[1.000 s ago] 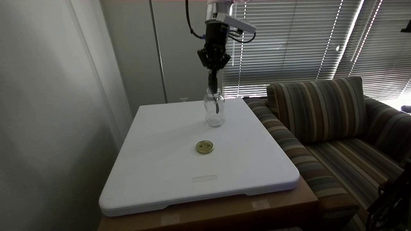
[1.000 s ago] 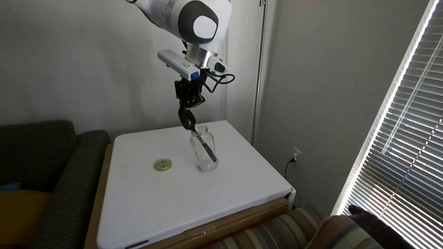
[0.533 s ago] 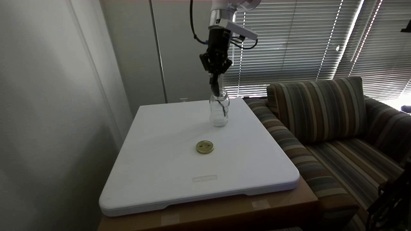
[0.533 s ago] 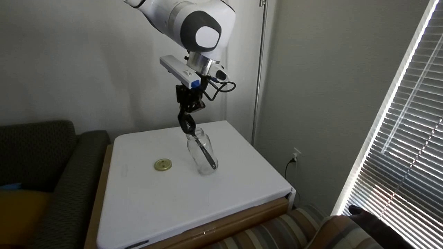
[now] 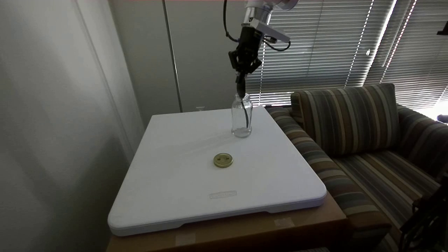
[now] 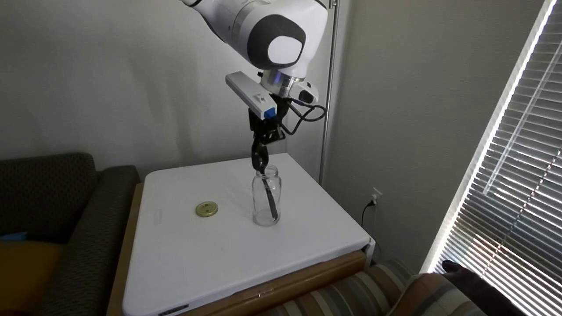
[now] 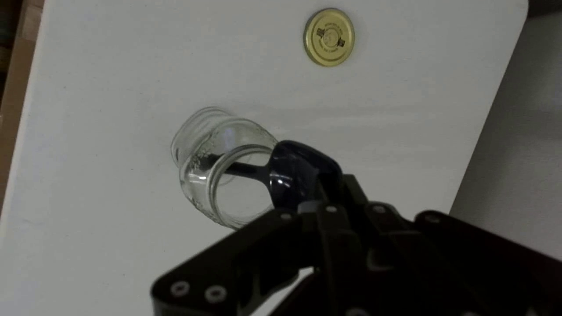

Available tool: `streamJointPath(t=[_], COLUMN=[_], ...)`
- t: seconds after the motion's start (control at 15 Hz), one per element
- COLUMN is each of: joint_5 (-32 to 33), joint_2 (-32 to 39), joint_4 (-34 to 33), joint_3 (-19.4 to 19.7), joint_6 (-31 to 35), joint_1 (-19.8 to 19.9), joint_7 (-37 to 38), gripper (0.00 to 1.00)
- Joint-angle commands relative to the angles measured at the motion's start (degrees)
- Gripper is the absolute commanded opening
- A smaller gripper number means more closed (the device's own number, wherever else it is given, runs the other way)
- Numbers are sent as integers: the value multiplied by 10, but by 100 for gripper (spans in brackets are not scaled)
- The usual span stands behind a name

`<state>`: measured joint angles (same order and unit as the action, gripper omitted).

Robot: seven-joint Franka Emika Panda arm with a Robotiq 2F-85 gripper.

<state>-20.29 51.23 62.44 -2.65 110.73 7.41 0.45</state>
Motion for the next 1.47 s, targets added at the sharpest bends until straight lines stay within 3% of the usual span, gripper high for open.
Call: streamJointPath(t=[0.0, 0.47, 0.53, 0.6, 0.93, 1.2, 1.4], joint_5=[-17, -21, -19, -16, 11, 109, 192], joint_2=[-15, -14, -15, -17, -41, -94, -132], joint_4=[30, 34, 34, 34, 36, 40, 29], joint_3=[-14, -21, -21, -19, -4, 33, 49], joint_6=[24, 34, 34, 33, 21, -26, -103], joint_1=[20, 22, 21, 19, 3, -48, -94], joint_7=[-11, -15, -16, -12, 6, 57, 89], gripper=[2, 2, 32, 33, 68, 95, 100])
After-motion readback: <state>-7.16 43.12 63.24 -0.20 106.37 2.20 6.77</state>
